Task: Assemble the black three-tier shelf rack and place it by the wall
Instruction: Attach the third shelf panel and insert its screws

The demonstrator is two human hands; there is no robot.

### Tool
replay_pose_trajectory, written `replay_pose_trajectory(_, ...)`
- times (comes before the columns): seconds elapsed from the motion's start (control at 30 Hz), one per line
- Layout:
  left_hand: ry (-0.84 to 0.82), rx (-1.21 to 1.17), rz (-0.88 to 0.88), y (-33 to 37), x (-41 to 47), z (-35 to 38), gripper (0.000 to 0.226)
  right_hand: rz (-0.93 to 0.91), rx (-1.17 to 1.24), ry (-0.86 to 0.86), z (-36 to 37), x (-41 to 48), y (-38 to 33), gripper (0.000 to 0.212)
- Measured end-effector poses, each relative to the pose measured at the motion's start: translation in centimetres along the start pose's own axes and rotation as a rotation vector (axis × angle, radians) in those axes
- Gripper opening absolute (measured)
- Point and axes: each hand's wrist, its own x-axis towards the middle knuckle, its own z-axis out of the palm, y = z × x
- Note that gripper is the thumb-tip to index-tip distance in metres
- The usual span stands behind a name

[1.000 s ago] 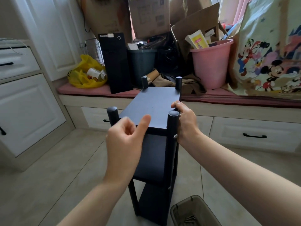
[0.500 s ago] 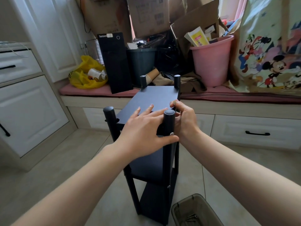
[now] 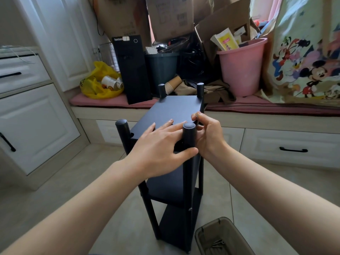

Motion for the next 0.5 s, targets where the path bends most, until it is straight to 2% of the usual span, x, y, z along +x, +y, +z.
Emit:
replay_pose_trajectory(0.1,0.042,0.080,0.040,0.00,-0.11,-0.03,0.064,-0.011,-0.006,-0.018,-0.17,0.10,0.11,0.030)
replay_pose_trajectory(0.27,0.002,0.121,0.058,-0.10,0.15,-0.19,0.076,-0.020,-0.009,-0.052,-0.43,0.10,0.20,0.028)
replay_pose_trajectory(0.5,-0.029,0.001,0.056,-0.81,0.03,-0.02,0.063,0.000,0.006,-0.061,-0.24,0.16,0.30,0.028)
